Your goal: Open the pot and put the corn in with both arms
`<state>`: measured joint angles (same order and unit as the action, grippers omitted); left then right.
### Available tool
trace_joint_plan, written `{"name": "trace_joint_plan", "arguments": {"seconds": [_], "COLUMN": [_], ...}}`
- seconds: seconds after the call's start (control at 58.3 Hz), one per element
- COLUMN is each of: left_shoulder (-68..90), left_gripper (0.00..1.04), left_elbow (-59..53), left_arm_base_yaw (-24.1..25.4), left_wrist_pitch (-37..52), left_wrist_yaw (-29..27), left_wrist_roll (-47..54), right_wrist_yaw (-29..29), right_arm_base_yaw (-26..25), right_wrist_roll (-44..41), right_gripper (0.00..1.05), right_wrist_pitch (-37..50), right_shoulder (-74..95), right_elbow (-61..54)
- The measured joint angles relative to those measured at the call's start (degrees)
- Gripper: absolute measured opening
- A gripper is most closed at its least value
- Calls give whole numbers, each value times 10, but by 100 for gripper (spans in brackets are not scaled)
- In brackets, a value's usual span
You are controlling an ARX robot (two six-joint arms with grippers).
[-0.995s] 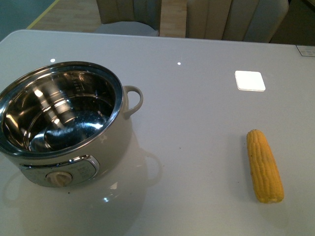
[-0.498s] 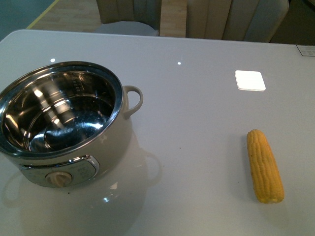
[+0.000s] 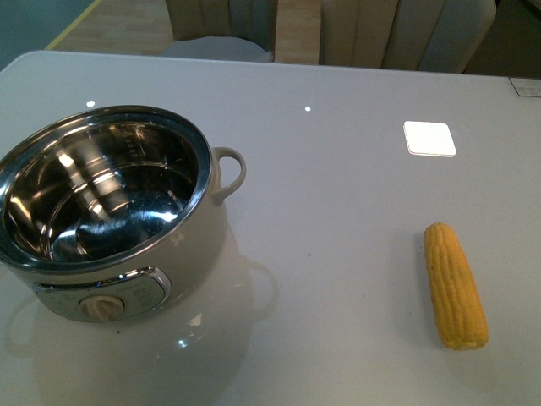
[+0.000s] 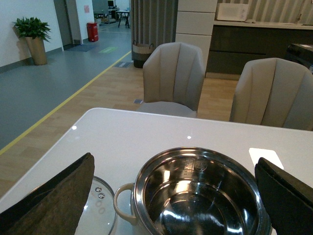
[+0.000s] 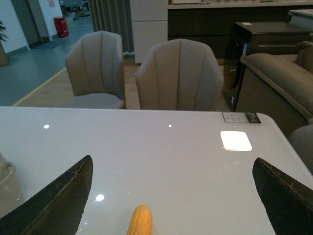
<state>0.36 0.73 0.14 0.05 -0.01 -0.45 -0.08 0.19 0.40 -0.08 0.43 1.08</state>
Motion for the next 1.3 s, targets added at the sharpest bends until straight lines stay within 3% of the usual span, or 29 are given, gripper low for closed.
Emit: {"name": "trace_joint_plan", "arguments": {"seconds": [0.103, 0.172, 0.566, 0.789, 1.304], "left_shoulder": [0, 0, 0, 0, 0], "left_gripper": [98, 98, 98, 98, 98], "left_elbow": [0, 0, 0, 0, 0], "left_arm_base_yaw": [0, 0, 0, 0, 0], "left_wrist_pitch": [0, 0, 0, 0, 0], "left_wrist_yaw": [0, 0, 0, 0, 0], "left_wrist_roll": [0, 0, 0, 0, 0], "right_wrist_yaw": [-8, 3, 20, 26, 47], "right_arm_base_yaw": [8, 19, 66, 79, 103], "right_wrist_roll": [69, 91, 121, 121, 111], "right_gripper": [96, 96, 96, 96, 96], "right_wrist_pitch": [-199, -246, 6, 106, 216], "right_shoulder": [139, 236, 665, 858, 1127], "right_elbow": [86, 109, 124, 171, 289]}}
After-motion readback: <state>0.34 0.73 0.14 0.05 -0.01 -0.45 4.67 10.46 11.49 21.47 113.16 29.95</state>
